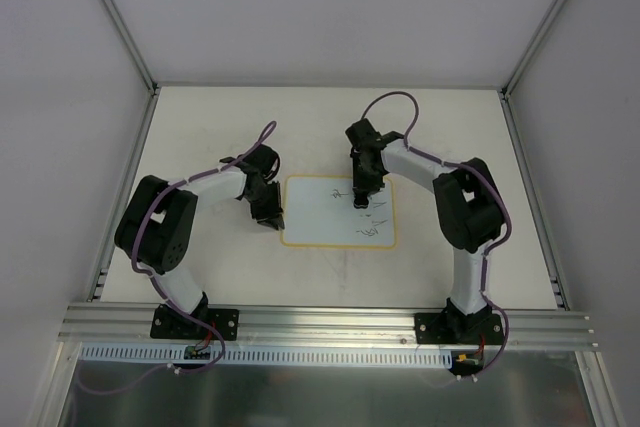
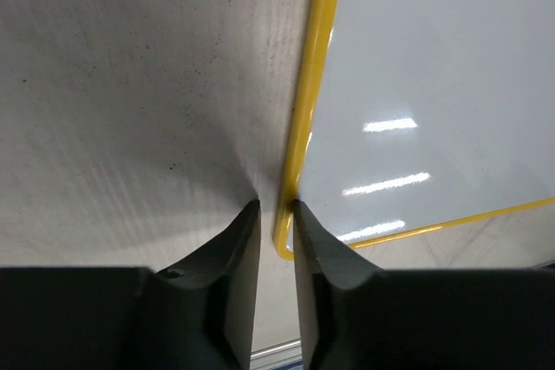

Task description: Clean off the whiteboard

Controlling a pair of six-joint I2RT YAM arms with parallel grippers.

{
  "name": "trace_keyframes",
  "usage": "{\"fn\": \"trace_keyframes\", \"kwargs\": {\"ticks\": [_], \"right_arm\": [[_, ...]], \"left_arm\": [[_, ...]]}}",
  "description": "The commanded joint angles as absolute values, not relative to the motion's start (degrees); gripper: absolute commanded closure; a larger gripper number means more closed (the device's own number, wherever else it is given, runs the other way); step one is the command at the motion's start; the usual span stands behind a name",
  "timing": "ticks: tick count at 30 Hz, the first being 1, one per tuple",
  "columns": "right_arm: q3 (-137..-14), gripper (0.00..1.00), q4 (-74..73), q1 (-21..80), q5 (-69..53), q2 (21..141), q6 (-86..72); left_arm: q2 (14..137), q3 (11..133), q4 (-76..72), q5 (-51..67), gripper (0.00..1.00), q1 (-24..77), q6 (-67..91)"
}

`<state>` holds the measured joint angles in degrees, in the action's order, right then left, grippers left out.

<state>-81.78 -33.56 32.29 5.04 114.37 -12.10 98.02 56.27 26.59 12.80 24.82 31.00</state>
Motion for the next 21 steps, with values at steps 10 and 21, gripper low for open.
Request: {"fn": "trace_keyframes", "kwargs": {"ticks": [10,21], "right_arm": [[-73.0,1.0,-35.5,34.7,5.9,114.0,-8.6],[-72.2,1.0,-35.3,36.7,5.6,111.9,-8.5]], "left_arm": [[102.6,68.0,31.3,6.6,0.66,23.4,28.6],[109.9,72.4,31.3,5.5,0.72,23.1,26.5]]}}
